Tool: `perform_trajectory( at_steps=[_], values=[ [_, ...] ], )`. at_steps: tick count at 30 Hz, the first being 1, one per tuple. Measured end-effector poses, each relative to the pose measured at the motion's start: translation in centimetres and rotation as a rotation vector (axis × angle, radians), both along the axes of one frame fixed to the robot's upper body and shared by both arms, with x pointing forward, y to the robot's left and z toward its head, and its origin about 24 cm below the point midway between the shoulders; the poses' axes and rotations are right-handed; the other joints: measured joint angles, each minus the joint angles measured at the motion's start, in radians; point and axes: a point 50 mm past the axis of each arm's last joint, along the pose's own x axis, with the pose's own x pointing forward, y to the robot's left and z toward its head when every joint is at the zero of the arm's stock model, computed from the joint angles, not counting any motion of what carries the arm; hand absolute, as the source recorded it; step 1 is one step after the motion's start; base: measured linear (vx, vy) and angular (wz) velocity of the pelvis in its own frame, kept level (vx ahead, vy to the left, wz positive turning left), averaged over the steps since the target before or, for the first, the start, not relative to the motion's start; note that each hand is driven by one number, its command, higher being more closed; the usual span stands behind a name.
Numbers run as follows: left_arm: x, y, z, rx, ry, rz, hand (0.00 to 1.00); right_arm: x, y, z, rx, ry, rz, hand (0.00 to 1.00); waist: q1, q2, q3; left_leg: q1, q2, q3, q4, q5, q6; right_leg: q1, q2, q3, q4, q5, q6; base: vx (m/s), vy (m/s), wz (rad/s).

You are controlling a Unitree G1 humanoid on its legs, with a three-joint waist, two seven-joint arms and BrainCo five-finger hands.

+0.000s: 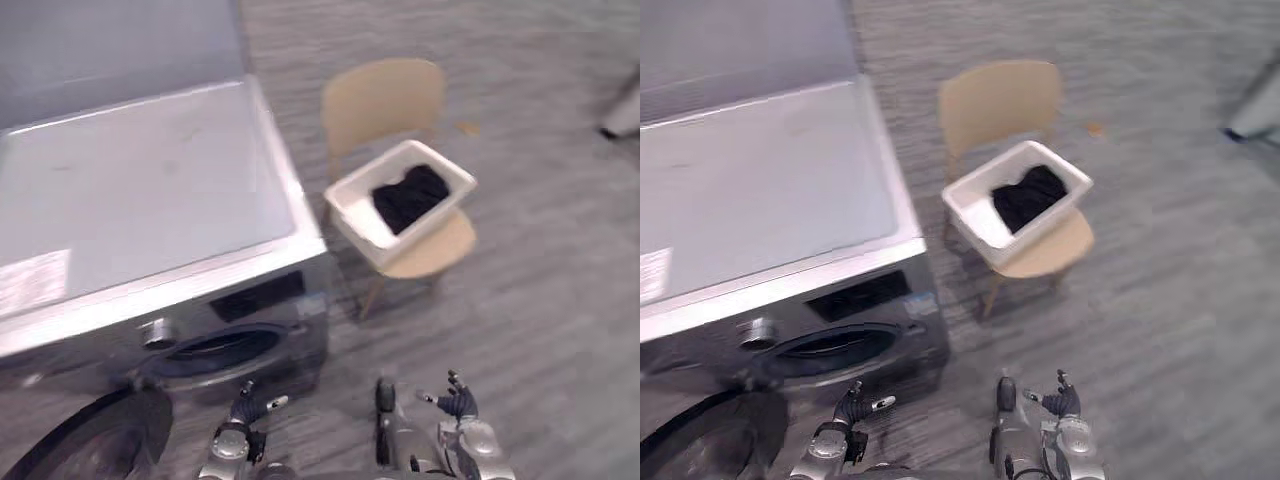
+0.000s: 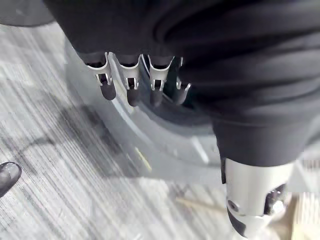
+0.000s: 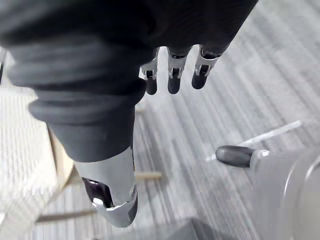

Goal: Pick up the laundry basket with both hands and put the clothes into the washing machine.

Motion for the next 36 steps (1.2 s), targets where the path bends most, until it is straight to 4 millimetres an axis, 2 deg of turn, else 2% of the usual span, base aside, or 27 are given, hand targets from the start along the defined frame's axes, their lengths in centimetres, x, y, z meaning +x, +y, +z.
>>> perform_trajectory(
  at_steps=[2, 3, 5, 6, 7, 8, 10, 11, 12, 14, 17, 18, 19, 20, 21, 22, 23, 24, 25, 26, 28, 29, 31, 33, 34, 35, 36],
  values=[
    [0.0, -0.7, -0.1, -0.004, 0.007, -0.032, 0.0, 0.7, 0.1, 0.3, -0.011, -0.018, 0.003, 0.0, 0.007, 0.021, -0.002, 0.02, 0.009, 0.07, -0.015, -0.001, -0.002, -0.001, -0.03, -0.179, 0.04, -0.038, -0.017, 0.11, -0.09, -2.15],
    [0.4, -0.9, 0.0, 0.001, 0.002, -0.052, 0.0, 1.1, 0.3, 0.4, -0.007, -0.028, 0.007, 0.0, 0.0, -0.004, -0.005, 0.045, 0.006, 0.141, -0.007, -0.006, -0.021, -0.022, -0.065, -0.241, 0.101, -0.049, 0.012, 0.18, -0.148, -2.29],
    [0.7, -0.9, 0.1, 0.002, 0.003, -0.056, 0.0, 0.2, 0.4, 0.0, -0.002, 0.001, 0.004, 0.0, 0.004, 0.004, 0.001, 0.068, 0.053, 0.169, 0.1, -0.026, -0.065, -0.024, -0.025, -0.22, 0.124, -0.044, 0.025, 0.23, -0.157, -1.87],
    [0.4, -0.8, -0.1, 0.009, 0.017, -0.056, 0.0, -0.4, 0.9, -0.5, 0.003, 0.028, 0.025, 0.0, 0.015, 0.018, 0.003, 0.049, 0.176, 0.113, 0.366, -0.022, -0.013, 0.0, 0.064, -0.144, 0.095, -0.037, 0.019, 0.34, -0.221, -1.75],
    [0.1, -0.8, -0.2, 0.009, 0.023, -0.057, 0.0, -0.5, 0.8, -0.6, 0.001, 0.037, 0.027, 0.0, 0.02, 0.035, 0.009, 0.029, 0.232, 0.072, 0.489, 0.001, 0.063, 0.024, 0.103, -0.118, 0.067, -0.036, 0.017, 0.41, -0.223, -2.34],
    [-0.1, -1.0, -0.3, 0.005, 0.029, -0.058, 0.0, -0.7, 0.8, -0.8, -0.003, 0.053, 0.035, 0.0, 0.025, 0.064, 0.021, -0.053, 0.302, -0.081, 0.732, 0.069, 0.19, 0.073, 0.186, -0.044, 0.013, -0.037, 0.009, 0.31, -0.122, -1.81],
    [-0.1, -1.9, -0.3, -0.02, 0.021, -0.061, 0.0, -0.5, 0.6, -0.7, -0.016, 0.052, 0.046, 0.0, 0.032, 0.081, 0.034, -0.217, 0.236, -0.317, 0.902, 0.018, 0.135, 0.106, 0.231, 0.044, -0.008, -0.039, 0.003, 0.3, 0.026, -1.87],
    [-0.3, -2.4, -0.4, -0.037, 0.024, -0.058, 0.0, -0.8, 0.6, -1.0, -0.018, 0.076, 0.056, 0.0, 0.04, 0.071, 0.05, -0.309, 0.154, -0.432, 0.919, -0.001, 0.107, 0.156, 0.246, 0.114, -0.031, -0.04, 0.001, 0.33, 0.094, -1.6],
    [0.0, -2.6, -0.3, -0.044, 0.009, -0.054, 0.0, -0.9, 0.6, -1.0, -0.015, 0.079, 0.054, 0.0, 0.049, 0.069, 0.055, -0.351, 0.121, -0.473, 0.899, -0.003, 0.105, 0.19, 0.251, 0.141, -0.051, -0.04, 0.004, 0.28, 0.093, -1.49],
    [0.6, -2.6, 0.1, -0.045, -0.021, -0.053, 0.0, -1.5, 0.7, -1.3, -0.011, 0.094, 0.048, 0.0, 0.065, 0.05, 0.066, -0.417, 0.066, -0.499, 0.758, -0.003, 0.105, 0.245, 0.251, 0.192, -0.09, -0.039, 0.024, 0.23, 0.117, -1.07],
    [0.8, -2.8, 0.2, -0.063, -0.039, -0.032, 0.0, -1.6, 0.5, -1.3, -0.012, 0.095, 0.044, 0.0, 0.064, 0.058, 0.067, -0.467, -0.017, -0.491, 0.323, 0.023, 0.078, 0.308, 0.237, 0.249, -0.151, -0.042, 0.06, 0.32, 0.167, -0.83],
    [0.8, -2.7, 0.3, -0.068, -0.043, -0.018, 0.0, -1.8, 0.6, -1.3, -0.01, 0.099, 0.041, 0.0, 0.073, 0.053, 0.066, -0.458, -0.04, -0.49, 0.227, 0.113, 0.088, 0.331, 0.234, 0.268, -0.183, -0.042, 0.083, 0.29, 0.155, -0.58],
    [0.8, -2.6, 0.2, -0.067, -0.042, -0.01, 0.0, -1.8, 0.7, -1.4, -0.007, 0.1, 0.041, 0.0, 0.085, 0.049, 0.062, -0.44, -0.052, -0.488, 0.199, 0.153, 0.108, 0.341, 0.228, 0.276, -0.198, -0.039, 0.096, 0.42, 0.211, -0.62],
    [0.8, -2.3, 0.3, -0.062, -0.043, -0.002, 0.0, -1.6, 1.1, -1.3, 0.005, 0.092, 0.043, 0.0, 0.086, 0.045, 0.056, -0.44, -0.077, -0.487, 0.186, 0.177, 0.146, 0.354, 0.212, 0.294, -0.205, -0.051, 0.121, 0.52, 0.26, -0.3],
    [0.9, -2.1, 0.3, -0.063, -0.046, 0.003, 0.0, -1.5, 1.3, -1.3, 0.01, 0.088, 0.044, 0.0, 0.085, 0.035, 0.055, -0.459, -0.09, -0.488, 0.221, 0.15, 0.191, 0.339, 0.192, 0.293, -0.171, -0.081, 0.161, 0.52, 0.268, -0.05],
    [0.9, -2.0, 0.4, -0.063, -0.051, 0.015, 0.0, -1.4, 1.4, -1.3, 0.011, 0.09, 0.046, 0.0, 0.086, 0.028, 0.059, -0.46, -0.098, -0.482, 0.236, 0.131, 0.207, 0.329, 0.174, 0.287, -0.132, -0.108, 0.188, 0.41, 0.229, 0.23],
    [0.9, -1.8, 0.4, -0.063, -0.051, 0.031, 0.0, -1.5, 1.4, -1.4, 0.013, 0.095, 0.047, 0.0, 0.086, 0.013, 0.058, -0.432, -0.123, -0.476, 0.235, 0.086, 0.21, 0.287, 0.123, 0.283, 0.022, -0.173, 0.253, 0.34, 0.173, 0.42],
    [0.7, -1.7, 0.2, -0.059, -0.035, 0.032, 0.0, -1.4, 1.3, -1.4, 0.011, 0.091, 0.046, 0.0, 0.081, 0.009, 0.059, -0.401, -0.16, -0.498, 0.237, 0.051, 0.223, 0.209, 0.074, 0.304, 0.272, -0.194, 0.278, 0.35, 0.167, 0.55],
    [0.6, -1.7, 0.1, -0.057, -0.029, 0.029, 0.0, -1.5, 1.4, -1.4, 0.013, 0.093, 0.045, 0.0, 0.078, 0.003, 0.058, -0.375, -0.18, -0.508, 0.234, 0.04, 0.229, 0.176, 0.045, 0.312, 0.395, -0.18, 0.275, 0.46, 0.202, 0.86],
    [0.4, -1.4, 0.0, -0.048, -0.023, 0.029, 0.0, -1.6, 1.4, -1.4, 0.014, 0.096, 0.044, 0.0, 0.074, -0.01, 0.059, -0.31, -0.225, -0.558, 0.23, 0.006, 0.245, 0.124, -0.007, 0.326, 0.607, -0.1, 0.262, 0.64, 0.193, 1.28],
    [0.0, -1.4, -0.1, -0.042, -0.008, 0.02, 0.0, -1.4, 1.5, -1.3, 0.017, 0.088, 0.046, 0.0, 0.058, -0.016, 0.059, -0.254, -0.252, -0.628, 0.231, -0.022, 0.26, 0.091, -0.036, 0.318, 0.733, -0.148, 0.244, 0.69, 0.117, 1.37],
    [0.1, -1.4, -0.1, -0.036, -0.001, 0.007, 0.0, -1.0, 1.5, -1.1, 0.013, 0.069, 0.047, 0.0, 0.059, -0.014, 0.058, -0.211, -0.265, -0.699, 0.217, -0.029, 0.262, 0.078, -0.042, 0.294, 0.709, -0.197, 0.22, 0.57, -0.002, 1.47],
    [0.7, -1.6, 0.2, -0.046, -0.025, 0.016, 0.0, -0.2, 1.5, -0.7, 0.012, 0.04, 0.05, 0.0, 0.06, -0.002, 0.057, -0.164, -0.268, -0.838, 0.182, -0.028, 0.262, 0.038, 0.016, 0.307, 0.537, -0.238, 0.19, 0.54, -0.054, 1.79],
    [1.6, -2.5, 0.6, -0.066, -0.057, 0.036, 0.0, 0.7, 1.4, 0.4, 0.011, -0.039, 0.043, 0.0, 0.059, 0.005, 0.056, -0.163, -0.27, -0.976, 0.191, -0.029, 0.261, -0.035, 0.1, 0.444, 0.369, -0.231, 0.197, 0.54, -0.204, 2.13],
    [2.1, -3.2, 0.8, -0.087, -0.071, 0.033, 0.0, 1.2, 1.3, 0.9, 0.007, -0.076, 0.045, 0.0, 0.059, 0.006, 0.056, -0.164, -0.273, -1.054, 0.216, -0.039, 0.241, -0.06, 0.138, 0.568, 0.254, -0.2, 0.229, 0.48, -0.264, 2.19],
    [2.1, -3.4, 0.8, -0.095, -0.073, 0.036, 0.0, 1.3, 1.3, 1.0, 0.006, -0.084, 0.043, 0.0, 0.061, 0.006, 0.056, -0.165, -0.275, -1.079, 0.233, -0.051, 0.21, -0.054, 0.142, 0.607, 0.2, -0.168, 0.236, 0.5, -0.32, 2.4],
    [2.1, -3.6, 0.8, -0.105, -0.079, 0.042, 0.0, 0.6, 1.4, 0.9, 0.006, -0.082, 0.032, 0.0, 0.058, -0.011, 0.051, -0.163, -0.293, -1.126, 0.282, -0.096, 0.138, -0.026, 0.112, 0.64, 0.068, -0.01, 0.253, 0.53, -0.373, 2.31]
  ],
)
